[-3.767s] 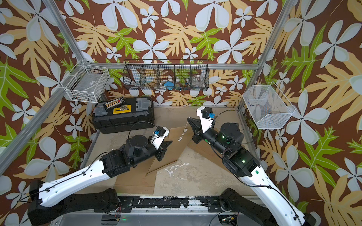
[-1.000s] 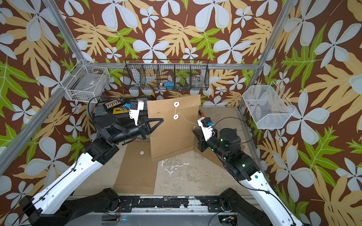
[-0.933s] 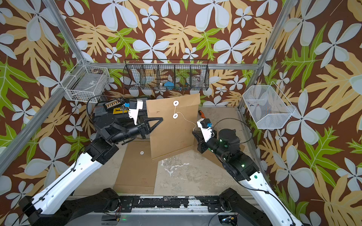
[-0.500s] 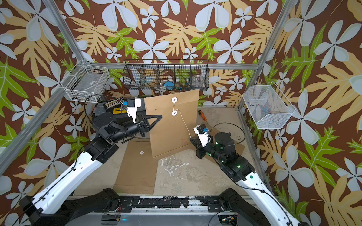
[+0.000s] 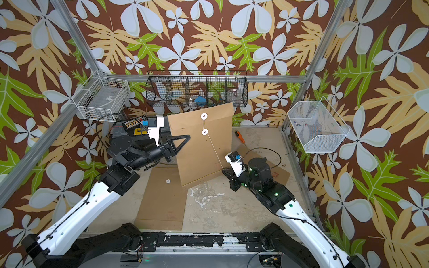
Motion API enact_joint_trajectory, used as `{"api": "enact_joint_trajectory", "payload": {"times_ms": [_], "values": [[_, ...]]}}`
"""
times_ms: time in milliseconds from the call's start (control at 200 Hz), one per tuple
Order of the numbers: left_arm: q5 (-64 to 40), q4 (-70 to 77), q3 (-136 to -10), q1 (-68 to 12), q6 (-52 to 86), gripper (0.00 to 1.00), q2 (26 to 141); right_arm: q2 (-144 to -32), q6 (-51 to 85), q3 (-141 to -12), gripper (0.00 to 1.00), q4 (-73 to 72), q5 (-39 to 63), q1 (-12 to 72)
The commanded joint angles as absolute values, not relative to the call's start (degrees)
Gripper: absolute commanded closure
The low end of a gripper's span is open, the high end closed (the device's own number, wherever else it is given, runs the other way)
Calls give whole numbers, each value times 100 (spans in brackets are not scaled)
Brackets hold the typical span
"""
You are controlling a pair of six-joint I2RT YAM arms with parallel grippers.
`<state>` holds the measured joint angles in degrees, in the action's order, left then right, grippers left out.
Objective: Open the file bag
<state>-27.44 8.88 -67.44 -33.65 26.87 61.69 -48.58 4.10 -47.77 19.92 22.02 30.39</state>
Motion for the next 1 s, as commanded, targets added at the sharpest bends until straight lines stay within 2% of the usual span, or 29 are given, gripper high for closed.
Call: {"api": "enact_joint_trajectory", "payload": {"times_ms": [0,651,996], "values": [[-2694,1233,-6729,-3349,2724,100,6150,-4895,388,-4755,100,1854,2327,3043],[-2349,1161,-6566,-3340,2596,100,6013,-5366,241,-5053,100,1980,2795,3353],[-800,1278,-6102,-3353,2550,100,5821,-5311,1185,-5153,100,854,2923,3357]]}}
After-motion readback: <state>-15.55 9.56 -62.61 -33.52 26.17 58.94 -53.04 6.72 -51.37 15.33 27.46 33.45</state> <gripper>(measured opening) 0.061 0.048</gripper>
